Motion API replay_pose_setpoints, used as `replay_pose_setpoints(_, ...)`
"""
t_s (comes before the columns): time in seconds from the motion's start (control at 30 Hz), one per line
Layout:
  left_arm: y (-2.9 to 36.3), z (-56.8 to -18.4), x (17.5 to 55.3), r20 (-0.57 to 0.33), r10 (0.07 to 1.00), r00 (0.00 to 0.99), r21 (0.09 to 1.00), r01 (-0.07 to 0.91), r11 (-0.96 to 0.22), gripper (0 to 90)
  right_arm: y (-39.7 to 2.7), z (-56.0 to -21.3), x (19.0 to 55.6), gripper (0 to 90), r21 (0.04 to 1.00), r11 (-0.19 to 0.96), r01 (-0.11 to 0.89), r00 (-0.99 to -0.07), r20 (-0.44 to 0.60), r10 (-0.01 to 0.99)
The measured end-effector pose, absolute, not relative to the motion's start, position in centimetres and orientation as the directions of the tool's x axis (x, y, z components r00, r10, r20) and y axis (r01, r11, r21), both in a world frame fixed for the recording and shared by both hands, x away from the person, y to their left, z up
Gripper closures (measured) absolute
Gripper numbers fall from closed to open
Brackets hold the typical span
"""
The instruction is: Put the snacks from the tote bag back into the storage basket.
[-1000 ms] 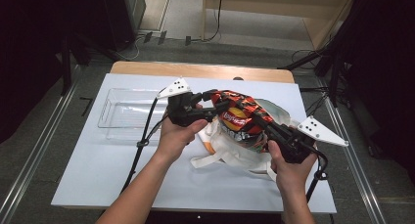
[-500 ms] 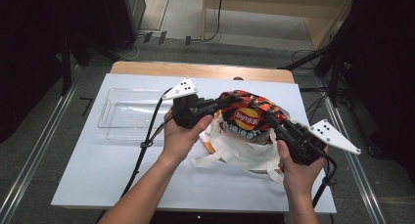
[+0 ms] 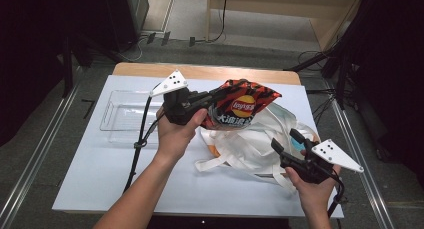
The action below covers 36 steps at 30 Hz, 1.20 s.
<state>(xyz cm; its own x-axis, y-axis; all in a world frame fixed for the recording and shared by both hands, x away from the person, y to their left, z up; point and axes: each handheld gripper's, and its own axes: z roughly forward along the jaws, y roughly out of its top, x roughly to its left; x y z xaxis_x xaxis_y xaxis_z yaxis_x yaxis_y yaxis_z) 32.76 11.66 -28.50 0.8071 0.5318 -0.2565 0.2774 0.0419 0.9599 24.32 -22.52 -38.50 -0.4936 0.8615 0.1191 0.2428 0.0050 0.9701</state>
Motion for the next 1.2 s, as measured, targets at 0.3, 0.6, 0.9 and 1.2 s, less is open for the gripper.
replay_pose_setpoints(0.3, 13.8, -28.0, 32.6, -0.258, 0.548, 0.795, 0.962, 0.266, 0.067, 90.0, -23.4, -41.3, 24.2, 29.3, 0.946, -0.01, 0.324, -0.469, 0.17, 0.867)
replay_pose_setpoints(0.6, 17.3, -27.1, 32.4, -0.255, 0.572, 0.78, 0.963, 0.258, 0.078, 90.0, -23.2, -41.9, 24.3, 24.7, 0.939, 0.011, 0.344, -0.472, 0.163, 0.867)
replay_pose_setpoints(0.9, 21.2, -25.8, 31.9, -0.241, 0.608, 0.757, 0.969, 0.227, 0.102, 90.0, -22.8, -42.2, 24.5, 22.7, 0.935, 0.041, 0.351, -0.485, 0.144, 0.863)
replay_pose_setpoints(1.2, 24.7, -26.2, 32.2, -0.251, 0.645, 0.722, 0.966, 0.23, 0.118, 90.0, -22.7, -42.3, 24.4, 22.5, 0.935, 0.041, 0.353, -0.484, 0.145, 0.863)
